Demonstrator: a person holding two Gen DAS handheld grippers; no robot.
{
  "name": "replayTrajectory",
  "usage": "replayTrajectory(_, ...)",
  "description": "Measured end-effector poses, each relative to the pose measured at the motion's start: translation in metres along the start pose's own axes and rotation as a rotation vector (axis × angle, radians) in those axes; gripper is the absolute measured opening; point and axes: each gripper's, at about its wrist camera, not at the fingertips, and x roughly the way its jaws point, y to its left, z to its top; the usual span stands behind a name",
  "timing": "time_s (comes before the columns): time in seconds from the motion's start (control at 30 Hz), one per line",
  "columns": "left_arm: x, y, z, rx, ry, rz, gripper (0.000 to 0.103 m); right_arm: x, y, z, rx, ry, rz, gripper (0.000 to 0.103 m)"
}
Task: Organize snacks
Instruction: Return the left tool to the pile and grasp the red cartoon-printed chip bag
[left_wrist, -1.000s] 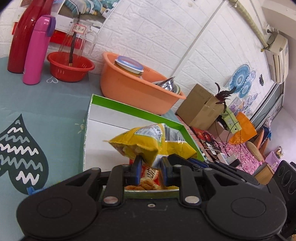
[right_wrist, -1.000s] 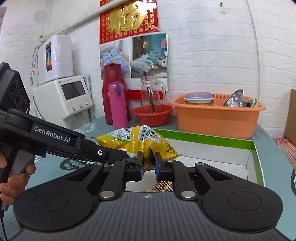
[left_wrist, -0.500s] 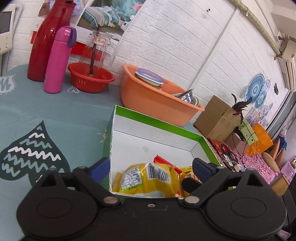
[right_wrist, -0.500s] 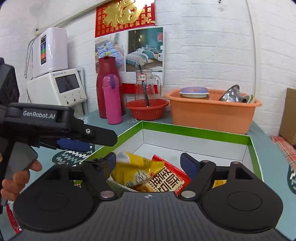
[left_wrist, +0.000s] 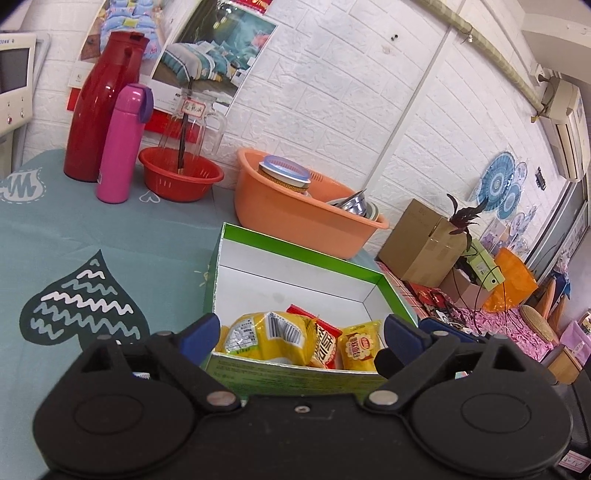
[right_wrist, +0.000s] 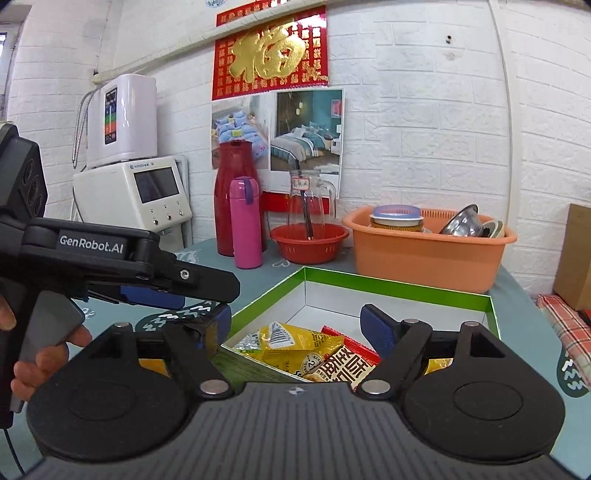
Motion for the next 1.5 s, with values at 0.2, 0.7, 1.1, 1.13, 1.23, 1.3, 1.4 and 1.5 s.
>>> replayTrajectory(0.2,-0.025,-0.006,-0.013,0.029,-0.001,-0.003,0.103,-0.021,0.005,-0.006,0.011,-0.018,0.019,0.103)
replayTrajectory(0.7,-0.009,0.033,-0.047,-0.008,0.163,-0.003,0.103,-0.07,0.021,-0.076,0.128,0.083,0.114,0.103)
replayTrajectory(1.1,-0.086,0.041,-0.067,-0.147,0.104,-0.089,0.103,-0.044,0.042,-0.054,0.013,0.059,0.169,0.103)
replayTrajectory(1.13,-0.092,0.037,-0.071,-0.152,0.099,-0.113,0.103,-0.039,0.042,-0.052,0.003,0.062,0.173,0.103)
replayTrajectory(1.23,-0.092,0.031,-0.086,-0.167,0.113,-0.128,0.103,-0.026,0.046,-0.05,-0.03,0.083,0.185,0.103)
replayTrajectory(1.3,-0.082,0.033,-0.094,-0.184,0.127,-0.108,0.103,-0.021,0.049,-0.054,-0.047,0.116,0.201,0.091)
replayTrajectory(1.4,-0.063,0.047,-0.102,-0.254,0.156,-0.109,0.093,-0.023,0.048,-0.064,-0.016,0.157,0.224,0.067)
replayTrajectory(1.5,-0.052,0.053,-0.103,-0.277,0.16,-0.115,0.093,-0.032,0.047,-0.068,-0.006,0.172,0.227,0.057)
